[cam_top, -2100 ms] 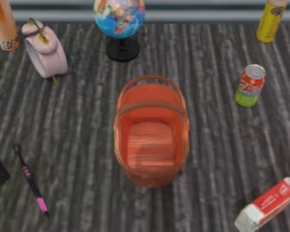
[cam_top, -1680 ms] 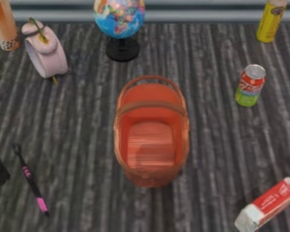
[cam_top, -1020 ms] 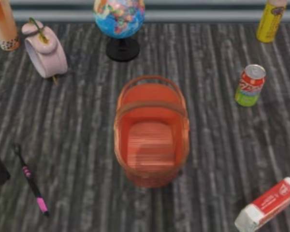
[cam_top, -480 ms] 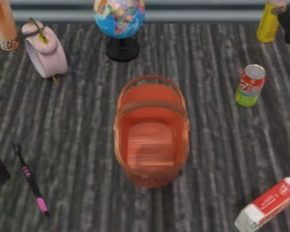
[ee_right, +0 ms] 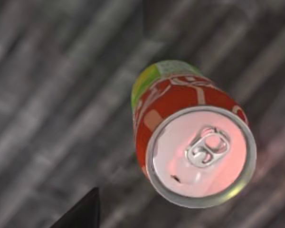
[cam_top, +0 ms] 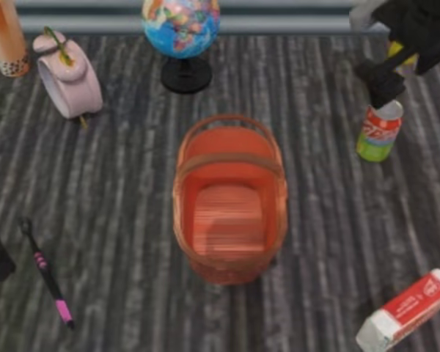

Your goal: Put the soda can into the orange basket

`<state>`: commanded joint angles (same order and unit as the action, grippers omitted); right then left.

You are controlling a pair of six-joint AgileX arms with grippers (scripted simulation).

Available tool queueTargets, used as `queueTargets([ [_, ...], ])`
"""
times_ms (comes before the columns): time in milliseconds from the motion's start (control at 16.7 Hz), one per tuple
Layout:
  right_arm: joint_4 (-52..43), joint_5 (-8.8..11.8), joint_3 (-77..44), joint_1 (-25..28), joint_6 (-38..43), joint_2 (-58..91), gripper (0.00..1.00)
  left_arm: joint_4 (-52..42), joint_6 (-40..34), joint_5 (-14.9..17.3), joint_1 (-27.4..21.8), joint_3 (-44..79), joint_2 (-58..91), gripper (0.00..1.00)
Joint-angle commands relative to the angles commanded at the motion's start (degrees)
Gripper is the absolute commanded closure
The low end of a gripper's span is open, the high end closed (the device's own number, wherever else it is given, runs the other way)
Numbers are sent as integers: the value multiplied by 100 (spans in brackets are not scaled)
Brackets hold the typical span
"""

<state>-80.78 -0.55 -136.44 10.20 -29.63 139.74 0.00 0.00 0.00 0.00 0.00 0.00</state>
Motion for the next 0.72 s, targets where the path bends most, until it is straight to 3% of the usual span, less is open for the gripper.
queueTargets([
  [240,-441,14,-662,81,-177,778,0,0,0,0,0,0,0,0],
  [720,-369,15,-598,74,-201,827,0,0,0,0,0,0,0,0],
])
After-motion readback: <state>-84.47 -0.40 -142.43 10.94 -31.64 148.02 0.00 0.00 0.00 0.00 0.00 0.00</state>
